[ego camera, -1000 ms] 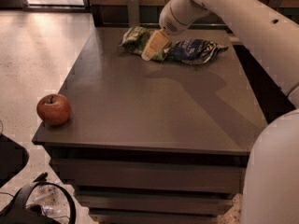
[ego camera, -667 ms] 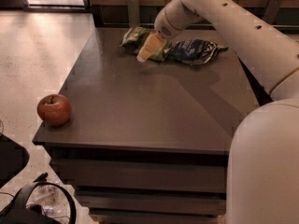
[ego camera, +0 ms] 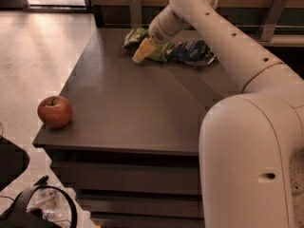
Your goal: Move green jalapeno chip bag near apple
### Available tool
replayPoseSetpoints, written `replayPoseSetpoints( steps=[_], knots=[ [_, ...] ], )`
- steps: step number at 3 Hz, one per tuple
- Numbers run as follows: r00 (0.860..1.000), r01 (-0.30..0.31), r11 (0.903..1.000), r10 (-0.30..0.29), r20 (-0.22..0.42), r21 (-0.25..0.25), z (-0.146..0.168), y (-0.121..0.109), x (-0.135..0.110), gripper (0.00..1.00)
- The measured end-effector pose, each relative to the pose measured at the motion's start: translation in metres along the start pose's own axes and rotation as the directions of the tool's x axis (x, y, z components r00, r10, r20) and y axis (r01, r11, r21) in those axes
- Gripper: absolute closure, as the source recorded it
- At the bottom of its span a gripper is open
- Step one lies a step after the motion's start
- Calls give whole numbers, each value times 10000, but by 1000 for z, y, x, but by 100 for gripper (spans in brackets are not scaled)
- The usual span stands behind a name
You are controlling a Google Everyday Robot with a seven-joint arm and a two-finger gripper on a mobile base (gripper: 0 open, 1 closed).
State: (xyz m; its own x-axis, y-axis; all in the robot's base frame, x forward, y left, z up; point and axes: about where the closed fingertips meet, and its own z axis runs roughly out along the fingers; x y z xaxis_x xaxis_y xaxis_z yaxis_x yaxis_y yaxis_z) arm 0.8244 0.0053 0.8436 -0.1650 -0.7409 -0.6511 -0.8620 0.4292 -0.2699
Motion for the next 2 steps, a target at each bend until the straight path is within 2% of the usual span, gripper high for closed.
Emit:
replayPoseSetpoints(
  steps=[2],
  knots=[
    [10000, 4, 10000, -5, -10, -83, 7, 2, 0, 63]
  ],
)
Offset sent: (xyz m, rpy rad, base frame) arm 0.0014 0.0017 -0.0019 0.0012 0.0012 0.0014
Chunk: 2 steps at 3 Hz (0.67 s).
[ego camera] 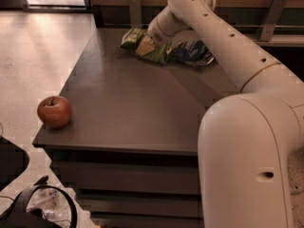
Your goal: Move green jalapeno chip bag near apple
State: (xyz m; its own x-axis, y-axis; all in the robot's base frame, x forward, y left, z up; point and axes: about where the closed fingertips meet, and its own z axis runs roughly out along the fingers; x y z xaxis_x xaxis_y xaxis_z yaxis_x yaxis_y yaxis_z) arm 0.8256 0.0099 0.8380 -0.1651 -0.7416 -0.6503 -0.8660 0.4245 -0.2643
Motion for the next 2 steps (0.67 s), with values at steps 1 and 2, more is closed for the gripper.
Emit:
replayPoseSetpoints(
  steps=[1, 2],
  knots=[
    [10000, 3, 10000, -4, -18, -59, 4, 2, 0, 88],
    [10000, 4, 10000, -5, -26, -85, 5, 3, 0, 100]
  ],
)
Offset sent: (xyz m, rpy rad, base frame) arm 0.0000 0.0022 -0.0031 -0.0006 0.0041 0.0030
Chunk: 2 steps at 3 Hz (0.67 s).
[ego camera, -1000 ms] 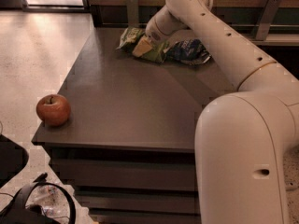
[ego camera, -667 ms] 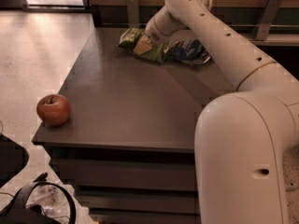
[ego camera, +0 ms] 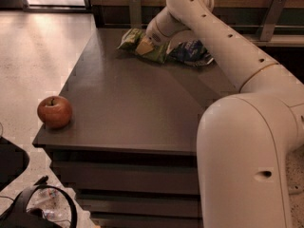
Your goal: Move green jalapeno chip bag near apple
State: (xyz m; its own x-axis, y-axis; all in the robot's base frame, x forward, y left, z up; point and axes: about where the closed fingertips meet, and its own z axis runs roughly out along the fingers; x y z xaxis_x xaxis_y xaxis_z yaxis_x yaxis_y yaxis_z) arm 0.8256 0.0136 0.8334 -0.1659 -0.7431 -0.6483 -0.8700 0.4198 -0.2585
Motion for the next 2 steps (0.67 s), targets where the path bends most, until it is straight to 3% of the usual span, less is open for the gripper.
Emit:
replayPoseSetpoints(
  steps=[2],
  knots=[
    [10000, 2, 10000, -2, 2, -1, 0, 0, 0, 100]
  ],
)
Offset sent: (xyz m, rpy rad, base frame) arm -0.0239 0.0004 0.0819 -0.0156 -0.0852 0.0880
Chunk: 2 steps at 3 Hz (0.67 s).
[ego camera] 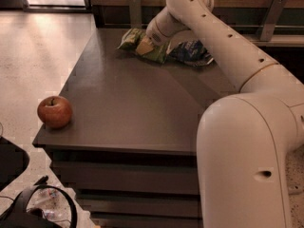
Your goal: Move green jalapeno chip bag near apple
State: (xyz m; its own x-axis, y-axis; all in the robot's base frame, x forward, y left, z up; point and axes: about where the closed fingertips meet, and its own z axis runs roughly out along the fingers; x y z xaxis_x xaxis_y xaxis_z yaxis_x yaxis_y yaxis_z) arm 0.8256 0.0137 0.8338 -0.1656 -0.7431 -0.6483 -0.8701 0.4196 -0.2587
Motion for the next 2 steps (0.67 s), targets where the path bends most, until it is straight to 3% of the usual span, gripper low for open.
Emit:
replayPoseSetpoints(
  steps=[2],
  knots=[
    [10000, 2, 10000, -2, 0, -1, -1, 0, -1, 100]
  ],
)
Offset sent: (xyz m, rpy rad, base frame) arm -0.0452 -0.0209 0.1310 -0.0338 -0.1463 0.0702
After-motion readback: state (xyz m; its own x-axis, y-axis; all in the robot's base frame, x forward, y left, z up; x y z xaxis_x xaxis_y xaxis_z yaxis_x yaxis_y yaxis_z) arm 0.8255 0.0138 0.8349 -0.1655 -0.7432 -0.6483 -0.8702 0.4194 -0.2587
